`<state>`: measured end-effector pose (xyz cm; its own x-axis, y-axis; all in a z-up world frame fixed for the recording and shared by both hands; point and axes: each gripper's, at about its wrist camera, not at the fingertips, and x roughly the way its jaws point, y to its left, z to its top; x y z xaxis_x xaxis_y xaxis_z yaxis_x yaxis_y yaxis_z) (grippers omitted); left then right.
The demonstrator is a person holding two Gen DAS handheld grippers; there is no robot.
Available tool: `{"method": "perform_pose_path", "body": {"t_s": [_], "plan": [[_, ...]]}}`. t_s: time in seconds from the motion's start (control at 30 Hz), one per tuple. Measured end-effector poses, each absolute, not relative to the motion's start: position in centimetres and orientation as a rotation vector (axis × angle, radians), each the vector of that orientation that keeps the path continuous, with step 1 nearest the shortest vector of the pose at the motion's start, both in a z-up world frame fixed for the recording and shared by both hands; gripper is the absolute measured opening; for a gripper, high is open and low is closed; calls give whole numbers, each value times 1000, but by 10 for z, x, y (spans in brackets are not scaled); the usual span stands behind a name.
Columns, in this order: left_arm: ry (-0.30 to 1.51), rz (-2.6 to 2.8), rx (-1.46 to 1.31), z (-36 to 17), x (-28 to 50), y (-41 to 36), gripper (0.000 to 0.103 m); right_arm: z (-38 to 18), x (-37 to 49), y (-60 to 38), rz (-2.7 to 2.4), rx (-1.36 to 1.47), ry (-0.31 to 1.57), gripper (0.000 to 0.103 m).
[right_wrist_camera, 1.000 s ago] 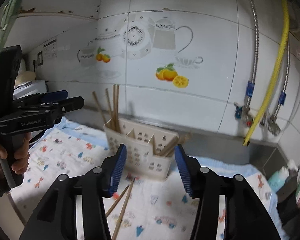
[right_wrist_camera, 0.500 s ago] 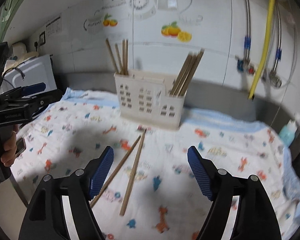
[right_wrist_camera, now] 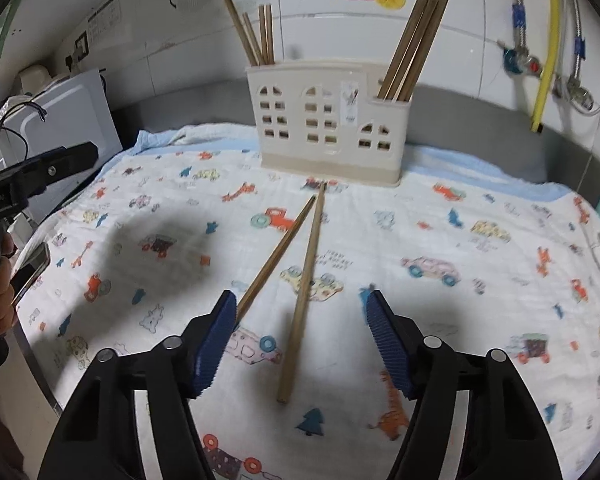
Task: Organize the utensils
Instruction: 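Lower both open tools toward the last chopsticks on the blanket, then close the left tool on one chopstick while the right tool closes on the other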
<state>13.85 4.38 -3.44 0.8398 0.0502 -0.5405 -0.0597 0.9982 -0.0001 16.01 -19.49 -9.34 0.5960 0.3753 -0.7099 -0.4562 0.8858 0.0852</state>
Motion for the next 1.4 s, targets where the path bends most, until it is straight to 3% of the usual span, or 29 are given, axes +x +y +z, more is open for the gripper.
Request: {"method": "perform_pose_path", "body": {"t_s": [0.37, 0.53, 0.93, 1.4], "plan": [[610, 55, -63, -49, 139, 51, 98, -115, 172, -180, 499, -96, 871, 46], [617, 56, -63, -53, 138, 51, 98, -122, 177, -178, 495, -89, 905, 31], [635, 39, -61, -59, 138, 46, 98, -130, 186, -176, 459, -84, 931, 15], [675, -30, -35, -70, 138, 19, 98, -126, 184, -185, 442, -73, 919, 7]]}}
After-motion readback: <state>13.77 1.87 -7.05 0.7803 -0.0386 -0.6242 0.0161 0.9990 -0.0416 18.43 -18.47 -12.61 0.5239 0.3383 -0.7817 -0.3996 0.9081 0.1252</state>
